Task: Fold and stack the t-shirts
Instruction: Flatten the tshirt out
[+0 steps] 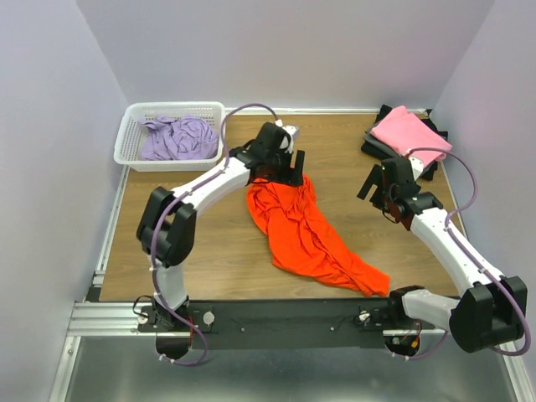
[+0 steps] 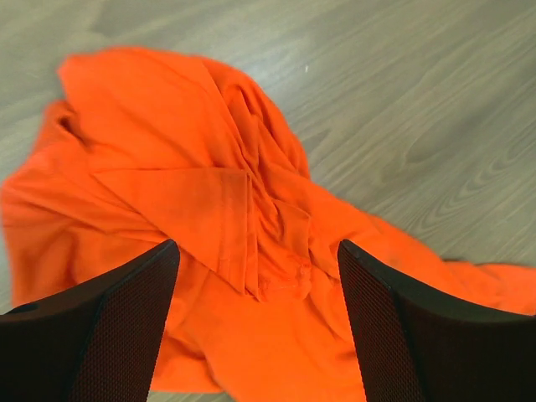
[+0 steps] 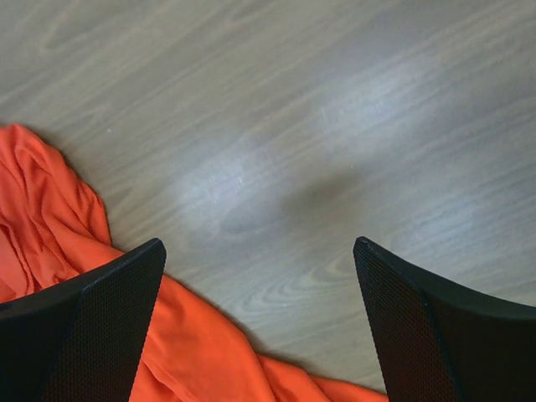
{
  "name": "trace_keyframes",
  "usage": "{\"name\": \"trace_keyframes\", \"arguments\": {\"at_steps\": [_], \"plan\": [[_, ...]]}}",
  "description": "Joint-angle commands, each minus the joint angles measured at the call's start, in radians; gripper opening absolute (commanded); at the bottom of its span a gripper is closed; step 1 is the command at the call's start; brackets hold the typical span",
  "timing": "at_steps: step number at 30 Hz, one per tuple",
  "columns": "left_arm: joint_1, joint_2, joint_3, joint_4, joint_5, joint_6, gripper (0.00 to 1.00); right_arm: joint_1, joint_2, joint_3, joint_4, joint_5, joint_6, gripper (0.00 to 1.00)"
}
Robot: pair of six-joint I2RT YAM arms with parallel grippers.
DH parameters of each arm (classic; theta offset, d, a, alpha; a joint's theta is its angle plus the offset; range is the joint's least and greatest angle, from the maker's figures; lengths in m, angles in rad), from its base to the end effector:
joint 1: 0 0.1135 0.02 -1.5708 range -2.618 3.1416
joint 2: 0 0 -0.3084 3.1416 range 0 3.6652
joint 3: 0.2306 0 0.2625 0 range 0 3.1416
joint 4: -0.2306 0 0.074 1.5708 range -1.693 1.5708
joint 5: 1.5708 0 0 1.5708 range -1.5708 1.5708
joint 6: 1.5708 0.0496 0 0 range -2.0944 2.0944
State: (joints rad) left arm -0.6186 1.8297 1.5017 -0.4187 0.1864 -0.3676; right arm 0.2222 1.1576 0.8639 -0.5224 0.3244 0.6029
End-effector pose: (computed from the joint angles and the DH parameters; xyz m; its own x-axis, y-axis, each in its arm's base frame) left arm 0.3615 -0.2686 0.3027 -0.7610 0.1082 -0.6397 0.4363 0.8150 -0.3812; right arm 0.2386 0.0377 0.2912 -0.5830 0.4193 -0.6960 0.4063 0.8922 0.1972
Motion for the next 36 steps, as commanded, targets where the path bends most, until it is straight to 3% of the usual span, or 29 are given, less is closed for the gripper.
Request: {"name": "trace_keyframes", "arguments": {"at_steps": [1, 10, 16, 29, 36], "plan": [[-0.041, 0.112, 0.041, -0.121, -0.021, 0.047, 0.83, -0.004, -0.042, -0.035, -0.064, -0.033, 0.069, 1.0], [-0.049, 0.256, 0.176, -0.178, -0.116, 0.121, 0.76, -0.006, -0.098, -0.097, -0.113, -0.085, 0.109, 0.99], [-0.05, 0.31, 0.213, -0.187, -0.116, 0.136, 0.58, -0.006, -0.107, -0.101, -0.129, -0.082, 0.112, 0.99], [-0.049, 0.341, 0.259, -0.157, -0.1, 0.114, 0.57, -0.006, -0.059, -0.068, -0.131, -0.065, 0.109, 0.99], [-0.047, 0.358, 0.273, -0.137, -0.096, 0.105, 0.45, -0.004, -0.033, -0.049, -0.13, -0.056, 0.097, 0.99]]}}
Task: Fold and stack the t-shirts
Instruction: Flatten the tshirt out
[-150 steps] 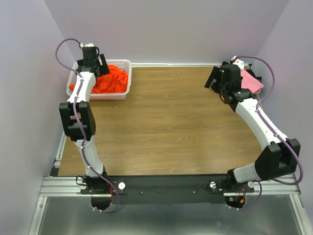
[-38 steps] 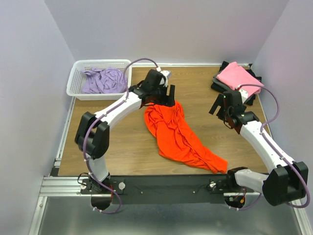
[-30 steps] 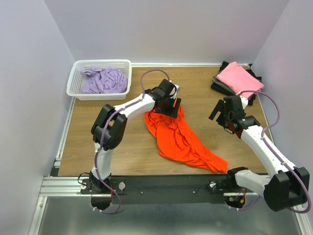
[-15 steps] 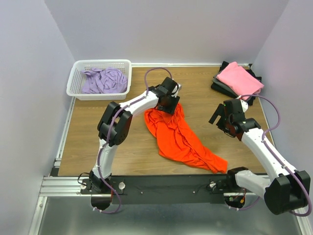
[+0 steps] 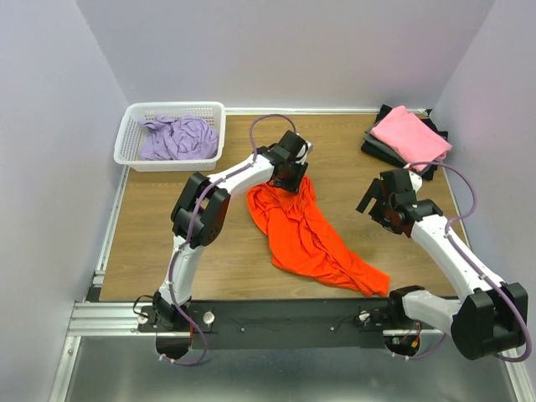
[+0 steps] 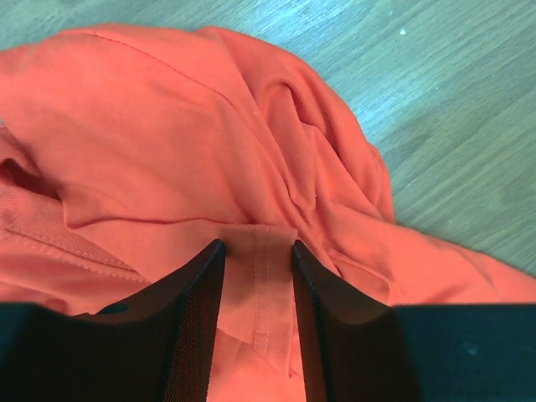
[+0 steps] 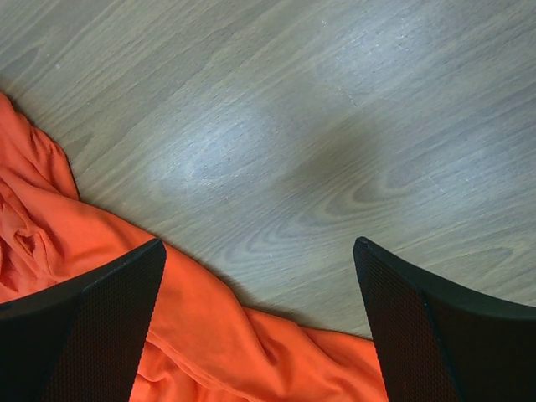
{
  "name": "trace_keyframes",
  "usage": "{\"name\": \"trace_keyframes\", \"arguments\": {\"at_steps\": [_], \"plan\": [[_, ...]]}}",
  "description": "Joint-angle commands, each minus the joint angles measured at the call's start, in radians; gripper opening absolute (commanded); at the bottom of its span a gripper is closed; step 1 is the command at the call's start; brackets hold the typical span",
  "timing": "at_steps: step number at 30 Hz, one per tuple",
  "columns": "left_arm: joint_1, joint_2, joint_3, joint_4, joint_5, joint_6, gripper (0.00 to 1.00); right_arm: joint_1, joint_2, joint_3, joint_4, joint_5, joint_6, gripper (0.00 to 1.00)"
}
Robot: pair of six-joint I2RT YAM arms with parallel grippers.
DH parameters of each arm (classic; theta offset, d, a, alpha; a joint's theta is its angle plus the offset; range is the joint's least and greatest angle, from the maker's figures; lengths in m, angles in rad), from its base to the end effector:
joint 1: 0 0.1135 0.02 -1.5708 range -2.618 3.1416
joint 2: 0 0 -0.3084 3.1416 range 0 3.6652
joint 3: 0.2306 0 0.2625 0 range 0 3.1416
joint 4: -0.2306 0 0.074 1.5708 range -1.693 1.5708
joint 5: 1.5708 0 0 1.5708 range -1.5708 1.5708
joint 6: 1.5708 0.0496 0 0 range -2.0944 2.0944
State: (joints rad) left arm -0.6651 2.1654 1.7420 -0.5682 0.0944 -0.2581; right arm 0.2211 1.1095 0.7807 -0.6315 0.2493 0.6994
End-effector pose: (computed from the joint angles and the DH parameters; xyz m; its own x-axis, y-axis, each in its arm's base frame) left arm 0.4046 -0.3233 0.2154 -0.8039 0.3076 -0.5091 0.4652 0.8584 -0.2160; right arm 0.2114 0.0350 0.2639 -0.6597 0.4911 -0.5688 0.4576 0.8629 0.2144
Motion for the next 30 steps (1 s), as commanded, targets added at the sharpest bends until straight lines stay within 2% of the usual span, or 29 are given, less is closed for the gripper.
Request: {"name": "trace_keyframes", "arguments": {"at_steps": [1, 3, 6, 8, 14, 21, 26, 30], "plan": [[-0.001, 0.034, 0.039, 0.008, 0.001, -0.004, 0.45, -0.003, 0.018, 0.034, -0.02, 0.021, -0.003, 0.99], [-0.001, 0.045, 0.057, 0.007, 0.013, -0.009, 0.39, -0.005, 0.026, 0.043, -0.02, 0.025, -0.006, 0.99], [-0.001, 0.048, 0.073, 0.013, 0.013, -0.013, 0.12, -0.003, 0.036, 0.051, -0.02, 0.031, -0.015, 0.99], [-0.001, 0.048, 0.083, 0.008, -0.001, -0.029, 0.0, -0.003, 0.046, 0.057, -0.019, 0.031, -0.02, 0.99], [0.062, 0.054, 0.152, 0.013, 0.053, -0.075, 0.0, -0.005, 0.093, 0.086, -0.017, 0.036, -0.046, 0.99], [0.18, 0.114, 0.382, 0.002, 0.142, -0.138, 0.0, -0.005, 0.188, 0.132, 0.004, 0.019, -0.086, 0.99], [0.272, 0.128, 0.432, 0.044, 0.162, -0.204, 0.0, -0.003, 0.26, 0.187, 0.021, -0.004, -0.121, 0.99], [0.331, 0.113, 0.435, 0.062, 0.114, -0.23, 0.0, -0.003, 0.318, 0.219, 0.044, -0.076, -0.169, 0.99]]}}
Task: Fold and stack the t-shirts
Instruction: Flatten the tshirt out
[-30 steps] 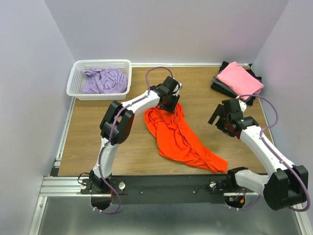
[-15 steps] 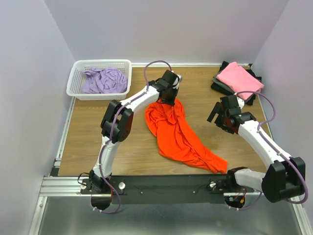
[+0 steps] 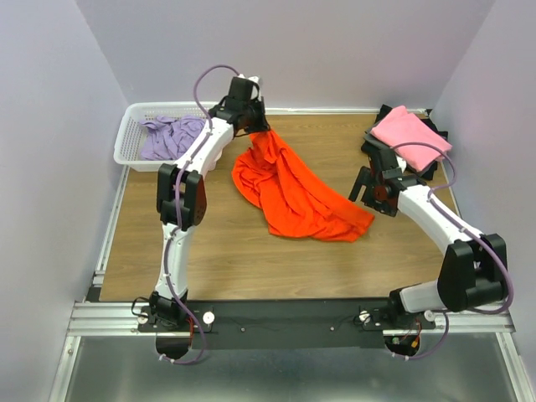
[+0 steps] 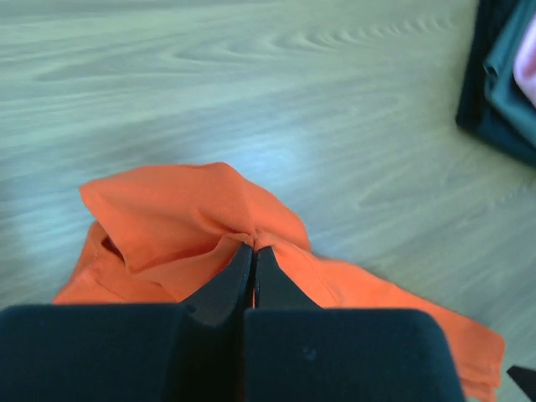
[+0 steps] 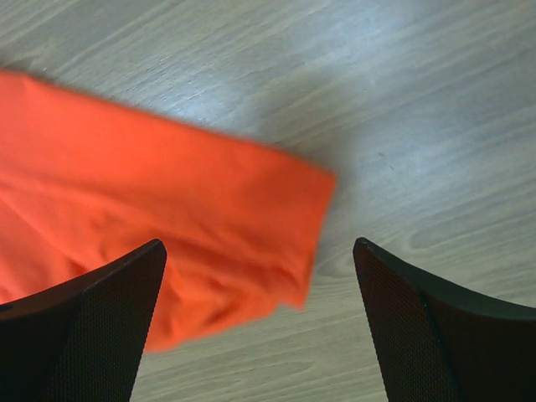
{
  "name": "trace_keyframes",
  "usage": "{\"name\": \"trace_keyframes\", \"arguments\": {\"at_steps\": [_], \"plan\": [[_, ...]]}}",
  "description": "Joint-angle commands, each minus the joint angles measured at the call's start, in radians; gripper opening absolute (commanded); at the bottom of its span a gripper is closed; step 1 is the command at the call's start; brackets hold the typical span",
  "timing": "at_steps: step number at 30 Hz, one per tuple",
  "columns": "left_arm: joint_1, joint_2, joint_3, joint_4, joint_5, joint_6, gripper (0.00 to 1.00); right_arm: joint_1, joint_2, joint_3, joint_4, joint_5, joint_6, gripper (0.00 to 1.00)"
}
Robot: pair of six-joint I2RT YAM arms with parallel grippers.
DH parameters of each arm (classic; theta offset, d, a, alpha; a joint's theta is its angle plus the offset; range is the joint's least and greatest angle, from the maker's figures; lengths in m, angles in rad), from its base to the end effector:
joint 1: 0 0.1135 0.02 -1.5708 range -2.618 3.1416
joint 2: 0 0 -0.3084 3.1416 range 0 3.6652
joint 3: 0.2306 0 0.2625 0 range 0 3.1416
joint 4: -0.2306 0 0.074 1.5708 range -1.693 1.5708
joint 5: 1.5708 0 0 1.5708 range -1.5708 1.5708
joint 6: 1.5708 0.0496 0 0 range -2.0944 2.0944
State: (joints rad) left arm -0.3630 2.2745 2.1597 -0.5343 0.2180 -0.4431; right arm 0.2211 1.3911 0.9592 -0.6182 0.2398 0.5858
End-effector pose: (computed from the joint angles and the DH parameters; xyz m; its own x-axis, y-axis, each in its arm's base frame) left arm 0.5364 -0.2152 0.3050 -0.7282 -0.1712 -0.6636 0.2164 0.8613 -0.4597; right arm 0.2786 0.0505 0.2585 -0.7593 0.3798 -0.5285 0.3865 0.9165 0.1034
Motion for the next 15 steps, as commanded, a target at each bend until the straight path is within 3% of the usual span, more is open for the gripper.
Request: {"name": "trace_keyframes", "arguments": {"at_steps": [1, 7, 15], "plan": [[0.038, -0.006, 0.014, 0.034, -0.031, -0.045, 0.0, -0.003, 0.07, 0.055, 0.031, -0.085, -0.076, 0.98], [0.049, -0.023, -0.024, 0.053, -0.039, -0.046, 0.0, -0.003, 0.155, 0.085, 0.044, -0.204, -0.129, 0.95], [0.05, -0.038, -0.064, 0.05, -0.032, -0.028, 0.0, -0.005, 0.206, 0.087, 0.095, -0.126, -0.076, 0.88]]}}
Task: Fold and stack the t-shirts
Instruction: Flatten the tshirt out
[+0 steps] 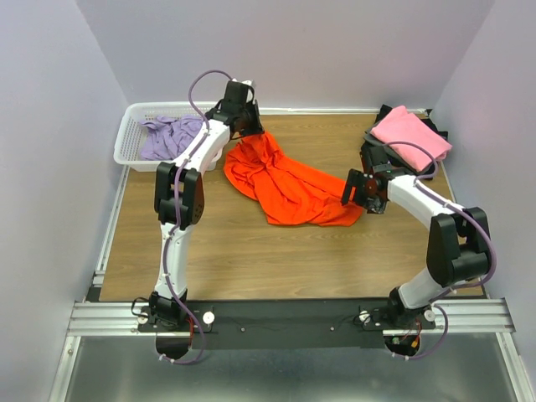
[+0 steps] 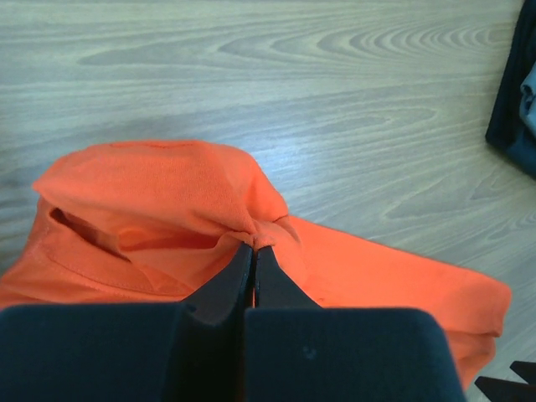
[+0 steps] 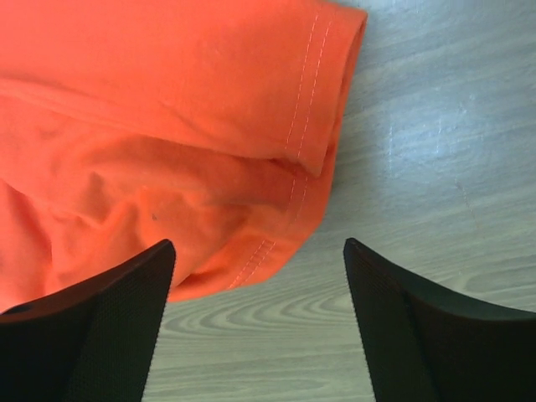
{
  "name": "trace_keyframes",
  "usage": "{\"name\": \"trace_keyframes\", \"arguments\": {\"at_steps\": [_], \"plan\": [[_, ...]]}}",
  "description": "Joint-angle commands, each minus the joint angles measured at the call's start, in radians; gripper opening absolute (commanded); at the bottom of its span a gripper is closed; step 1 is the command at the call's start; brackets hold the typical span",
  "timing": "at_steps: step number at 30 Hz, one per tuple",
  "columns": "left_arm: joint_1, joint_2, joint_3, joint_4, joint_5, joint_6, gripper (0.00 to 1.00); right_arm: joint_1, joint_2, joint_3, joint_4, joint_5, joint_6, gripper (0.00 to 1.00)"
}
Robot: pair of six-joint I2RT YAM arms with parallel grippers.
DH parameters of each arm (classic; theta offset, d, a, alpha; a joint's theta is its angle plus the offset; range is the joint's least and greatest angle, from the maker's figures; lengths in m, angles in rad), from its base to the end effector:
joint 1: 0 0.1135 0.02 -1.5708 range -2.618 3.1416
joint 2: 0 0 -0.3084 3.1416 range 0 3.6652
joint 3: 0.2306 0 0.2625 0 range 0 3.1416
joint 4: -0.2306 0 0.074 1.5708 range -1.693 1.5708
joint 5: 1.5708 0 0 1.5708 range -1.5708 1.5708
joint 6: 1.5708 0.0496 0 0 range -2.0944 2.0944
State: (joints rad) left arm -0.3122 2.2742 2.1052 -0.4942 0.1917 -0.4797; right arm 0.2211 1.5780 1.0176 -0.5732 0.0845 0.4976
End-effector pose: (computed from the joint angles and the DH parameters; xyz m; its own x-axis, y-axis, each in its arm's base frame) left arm 0.5473 -0.1866 0.2893 -0.7249 -0.2421 -0.6450 0.1239 0.8751 -0.4677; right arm 0.3159 0.0667 0.2251 -0.8644 0.2932 -0.4086 0.2605 0.9560 0.1349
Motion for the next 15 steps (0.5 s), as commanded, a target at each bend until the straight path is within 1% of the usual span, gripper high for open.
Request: {"name": "trace_keyframes", "arguments": {"at_steps": [1, 2, 5, 7, 15], "plan": [[0.001, -0.039, -0.01, 0.003, -0.006, 0.016, 0.0, -0.006, 0.025, 0.036, 0.056, 0.046, 0.012, 0.85], [0.001, -0.039, -0.013, 0.0, -0.006, 0.018, 0.0, -0.011, 0.03, 0.038, 0.064, 0.052, 0.015, 0.81], [0.001, -0.039, -0.022, -0.003, -0.001, 0.026, 0.0, -0.046, 0.056, 0.049, 0.094, 0.04, 0.032, 0.76], [0.001, -0.042, -0.03, -0.006, 0.0, 0.026, 0.0, -0.068, 0.071, 0.056, 0.11, 0.026, 0.038, 0.75], [0.005, -0.044, -0.036, -0.004, 0.005, 0.035, 0.0, -0.085, 0.155, 0.075, 0.156, 0.0, 0.029, 0.69]]}}
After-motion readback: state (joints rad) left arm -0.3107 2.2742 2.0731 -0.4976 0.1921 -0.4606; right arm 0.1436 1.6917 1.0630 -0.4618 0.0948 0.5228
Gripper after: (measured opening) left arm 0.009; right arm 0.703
